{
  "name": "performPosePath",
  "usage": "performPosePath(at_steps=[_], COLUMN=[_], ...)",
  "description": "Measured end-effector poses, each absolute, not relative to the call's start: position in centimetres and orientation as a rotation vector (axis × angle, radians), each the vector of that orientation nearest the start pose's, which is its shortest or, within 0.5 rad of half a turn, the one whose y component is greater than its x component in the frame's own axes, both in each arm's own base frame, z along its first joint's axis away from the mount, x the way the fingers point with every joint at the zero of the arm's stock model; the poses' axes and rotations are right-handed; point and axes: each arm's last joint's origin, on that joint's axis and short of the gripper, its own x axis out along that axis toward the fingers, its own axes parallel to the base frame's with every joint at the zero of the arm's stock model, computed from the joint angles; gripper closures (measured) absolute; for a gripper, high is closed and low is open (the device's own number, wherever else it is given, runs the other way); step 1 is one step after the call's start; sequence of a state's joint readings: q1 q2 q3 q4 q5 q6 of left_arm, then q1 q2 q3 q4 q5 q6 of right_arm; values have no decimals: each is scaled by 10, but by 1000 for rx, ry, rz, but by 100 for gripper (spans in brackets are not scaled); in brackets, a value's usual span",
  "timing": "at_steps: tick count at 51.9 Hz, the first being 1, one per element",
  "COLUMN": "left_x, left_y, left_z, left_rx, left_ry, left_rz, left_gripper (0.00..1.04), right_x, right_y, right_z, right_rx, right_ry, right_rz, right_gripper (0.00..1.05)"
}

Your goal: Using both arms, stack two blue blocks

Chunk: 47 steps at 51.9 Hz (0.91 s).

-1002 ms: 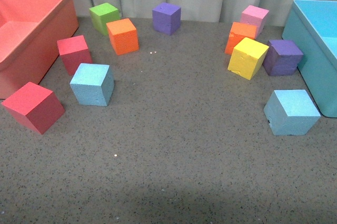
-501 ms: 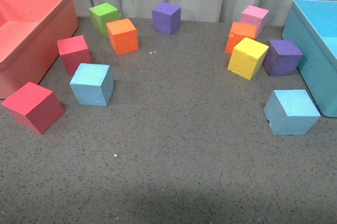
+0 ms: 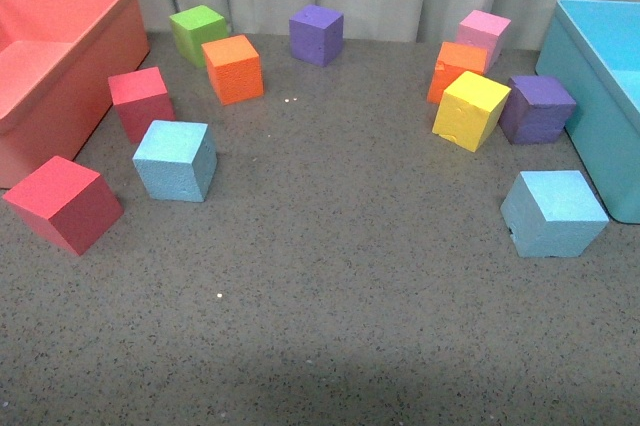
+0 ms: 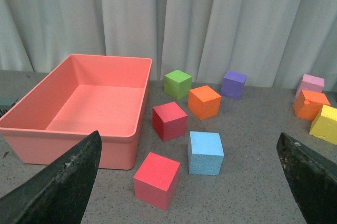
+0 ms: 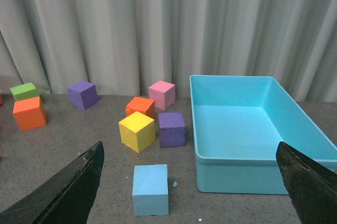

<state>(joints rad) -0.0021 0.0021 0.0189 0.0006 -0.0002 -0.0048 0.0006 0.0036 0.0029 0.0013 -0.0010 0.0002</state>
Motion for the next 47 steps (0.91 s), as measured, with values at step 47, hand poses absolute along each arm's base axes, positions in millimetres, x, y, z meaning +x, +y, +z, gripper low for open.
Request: performPosePath(at_steps=[47], left_x=[97], left_y=[0], left_z=[170], left_rx=[-5], left_ry=[-17], left_rz=[-2], left_gripper=[7], right_x=[258], right_y=[1], right_z=[146], right_rx=[-4], right_ry=[828], right_rz=[92], right_gripper=[9])
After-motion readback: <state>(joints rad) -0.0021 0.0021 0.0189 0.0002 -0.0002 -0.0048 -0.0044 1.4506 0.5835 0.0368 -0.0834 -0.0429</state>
